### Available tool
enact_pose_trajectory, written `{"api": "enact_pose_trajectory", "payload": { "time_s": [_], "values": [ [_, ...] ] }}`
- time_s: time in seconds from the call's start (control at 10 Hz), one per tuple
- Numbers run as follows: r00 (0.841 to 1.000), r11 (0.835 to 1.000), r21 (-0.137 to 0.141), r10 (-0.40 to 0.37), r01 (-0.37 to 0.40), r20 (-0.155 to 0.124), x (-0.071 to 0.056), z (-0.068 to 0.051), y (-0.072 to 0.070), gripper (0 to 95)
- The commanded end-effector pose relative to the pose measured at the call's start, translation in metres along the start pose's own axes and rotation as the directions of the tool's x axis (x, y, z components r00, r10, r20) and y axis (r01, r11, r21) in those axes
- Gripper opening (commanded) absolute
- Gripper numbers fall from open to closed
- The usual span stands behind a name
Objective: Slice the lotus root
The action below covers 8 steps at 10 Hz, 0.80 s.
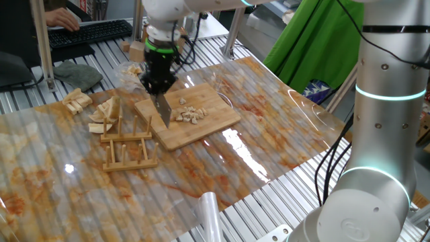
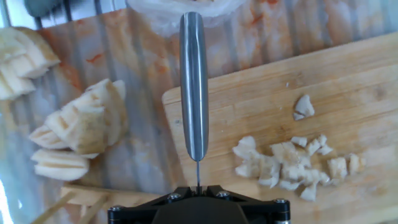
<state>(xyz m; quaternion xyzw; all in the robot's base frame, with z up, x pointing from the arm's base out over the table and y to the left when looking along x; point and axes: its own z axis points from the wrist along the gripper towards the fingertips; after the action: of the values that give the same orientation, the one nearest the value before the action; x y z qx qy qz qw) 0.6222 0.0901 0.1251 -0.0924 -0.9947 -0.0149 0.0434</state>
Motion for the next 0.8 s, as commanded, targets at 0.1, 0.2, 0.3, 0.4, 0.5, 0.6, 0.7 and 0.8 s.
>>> {"api": "enact_pose_trajectory", "payload": {
  "time_s": [0.1, 0.2, 0.3, 0.4, 0.5, 0.6, 0.7, 0.8],
  "values": [
    [0.999, 0.999, 0.000, 0.038, -0.038, -0.015, 0.011, -0.010, 0.014, 0.0],
    [0.998, 0.998, 0.002, 0.060, -0.060, -0.013, 0.017, -0.011, 0.020, 0.0],
    [0.996, 0.996, 0.003, 0.089, -0.089, -0.011, 0.023, -0.011, 0.029, 0.0],
    [0.994, 0.994, 0.004, 0.108, -0.108, -0.010, 0.029, -0.009, 0.035, 0.0],
    [0.994, 0.994, 0.007, 0.112, -0.112, -0.007, 0.032, -0.008, 0.038, 0.0],
    [0.994, 0.994, 0.007, 0.109, -0.109, -0.005, 0.039, -0.005, 0.037, 0.0],
    [0.994, 0.994, 0.007, 0.108, -0.108, -0.002, 0.042, -0.003, 0.035, 0.0],
    [0.994, 0.994, 0.000, 0.113, -0.113, 0.008, 0.048, 0.004, 0.034, 0.0]
  ]
}}
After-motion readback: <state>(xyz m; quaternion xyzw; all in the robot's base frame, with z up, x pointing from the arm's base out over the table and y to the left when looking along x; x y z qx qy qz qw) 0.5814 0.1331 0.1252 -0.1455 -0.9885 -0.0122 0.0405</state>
